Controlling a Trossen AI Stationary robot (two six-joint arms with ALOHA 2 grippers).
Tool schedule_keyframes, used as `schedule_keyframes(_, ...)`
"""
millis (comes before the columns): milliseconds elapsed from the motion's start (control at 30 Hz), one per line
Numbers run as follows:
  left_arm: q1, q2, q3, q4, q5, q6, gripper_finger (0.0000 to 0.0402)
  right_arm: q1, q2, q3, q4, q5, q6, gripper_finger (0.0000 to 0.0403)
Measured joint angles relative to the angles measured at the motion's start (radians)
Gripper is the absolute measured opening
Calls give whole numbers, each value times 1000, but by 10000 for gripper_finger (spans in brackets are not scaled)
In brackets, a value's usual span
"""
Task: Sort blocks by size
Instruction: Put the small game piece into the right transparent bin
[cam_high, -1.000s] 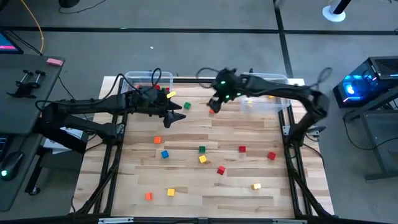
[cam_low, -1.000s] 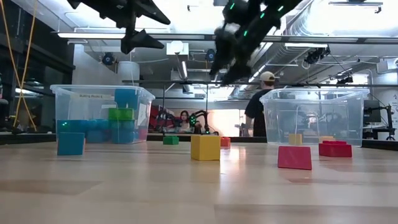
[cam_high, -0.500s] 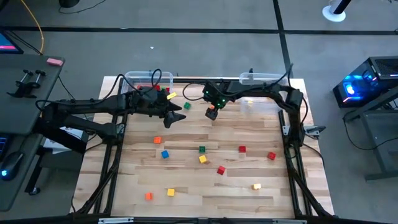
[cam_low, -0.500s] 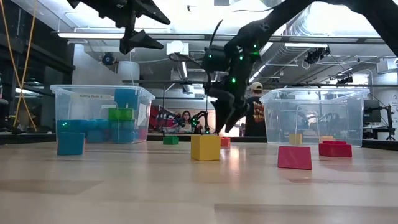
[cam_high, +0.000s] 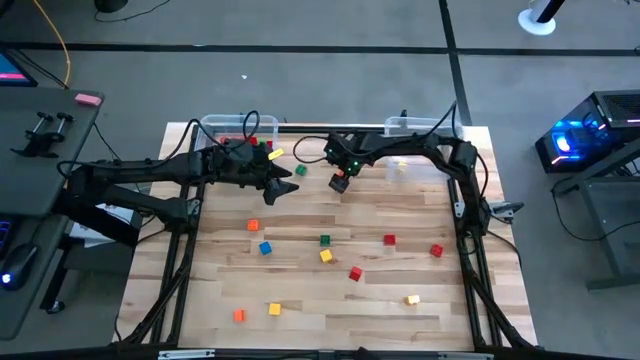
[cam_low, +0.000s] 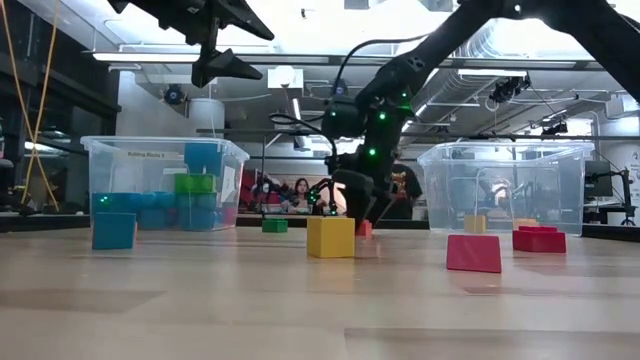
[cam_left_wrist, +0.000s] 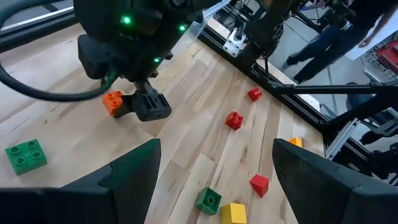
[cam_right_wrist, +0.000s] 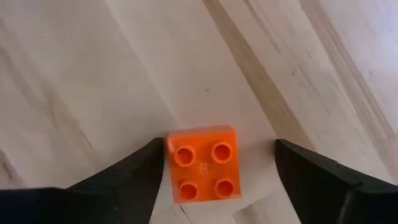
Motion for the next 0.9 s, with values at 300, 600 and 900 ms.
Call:
schedule_keyframes(300, 2, 0, 0, 11, 0, 55, 296, 28, -87, -4, -114, 39, -29, 133)
schedule_keyframes(600, 47, 0, 0, 32, -4, 122, 296, 28, -461, -2, -166, 132, 68, 133)
schedule_keyframes(900, 90, 0, 0, 46, 13, 124, 296, -19, -676, -9, -543, 463, 353, 133)
